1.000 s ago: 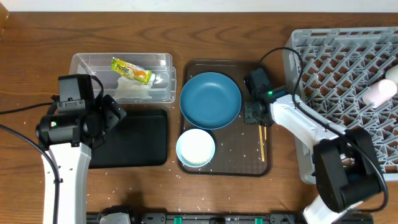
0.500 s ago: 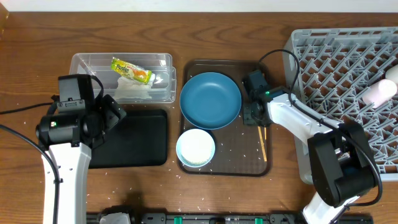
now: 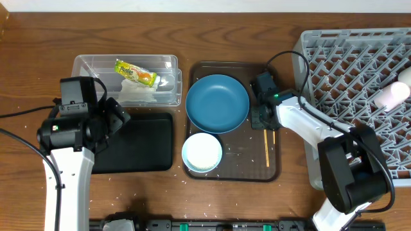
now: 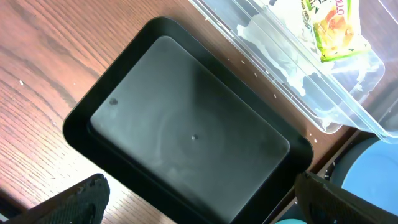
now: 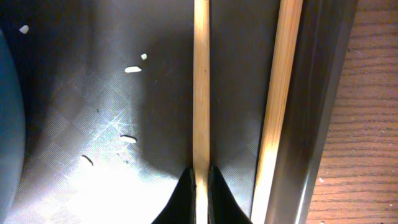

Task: Sort waste into correct bins and load items into the dishwasher rack
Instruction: 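Lower the right gripper and pinch one wooden chopstick, then lift the chopstick and drop it into the dish rack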

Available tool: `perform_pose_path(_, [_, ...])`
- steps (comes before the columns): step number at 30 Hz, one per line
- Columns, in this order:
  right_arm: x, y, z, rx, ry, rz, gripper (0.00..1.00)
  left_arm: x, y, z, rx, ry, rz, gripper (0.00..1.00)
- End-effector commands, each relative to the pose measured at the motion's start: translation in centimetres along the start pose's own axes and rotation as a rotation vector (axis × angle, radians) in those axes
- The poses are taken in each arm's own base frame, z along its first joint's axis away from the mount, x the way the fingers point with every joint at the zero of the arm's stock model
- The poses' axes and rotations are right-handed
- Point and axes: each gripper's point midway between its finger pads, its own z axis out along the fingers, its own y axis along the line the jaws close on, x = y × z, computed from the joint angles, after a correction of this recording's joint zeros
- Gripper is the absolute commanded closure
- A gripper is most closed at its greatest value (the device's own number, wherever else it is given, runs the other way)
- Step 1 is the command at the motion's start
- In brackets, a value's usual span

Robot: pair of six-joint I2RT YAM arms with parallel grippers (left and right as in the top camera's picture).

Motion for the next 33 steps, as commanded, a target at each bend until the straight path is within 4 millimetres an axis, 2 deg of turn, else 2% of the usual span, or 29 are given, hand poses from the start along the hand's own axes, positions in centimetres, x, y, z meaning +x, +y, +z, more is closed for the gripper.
perform_pose_path(1, [-0.7, 0.1, -0.7, -0.015, -0.011, 0.007, 0.99, -0.3, 0.0, -0.2, 0.000, -0.005, -0.007, 0.02])
perform_pose_path(5, [-3.1, -0.8, -3.3, -0.020, -0.053, 0.040, 0.99, -0.3, 0.0, -0.2, 0.000, -0.005, -0.007, 0.02])
perform_pose_path(10, [-6.8, -3.3, -8.8, -0.025, -0.134, 0.043, 0.99, -0.3, 0.0, -0.2, 0.000, -0.005, -0.007, 0.02])
perform_pose_path(13, [-9.0, -5.6, -13.1, -0.024, -0.208, 0.061, 0.99, -0.3, 0.0, -0.2, 0.000, -0.005, -0.007, 0.02])
perform_pose_path(19, [-12.1, -10.6, -19.1, 0.001, -0.368, 0.102, 0.97, -0.3, 0.0, -0.2, 0.000, -0.005, -0.007, 0.02])
perform_pose_path(22, [-13.2, -13.3, -20.2, 0.033, -0.427, 0.099, 0.98, -0.3, 0.0, -0.2, 0.000, -0.005, -0.007, 0.02])
perform_pose_path(28, [-13.8, -17.8, -20.1, 0.089, -0.450, 0.115, 0.99, -0.3, 0.0, -0.2, 0.000, -0.005, -0.007, 0.02])
perform_pose_path(33, [-14.2, -18.2, -20.0, 0.038, -0.469, 0.096, 0.99, -0.3, 0.0, -0.2, 0.000, -0.005, -0.007, 0.02])
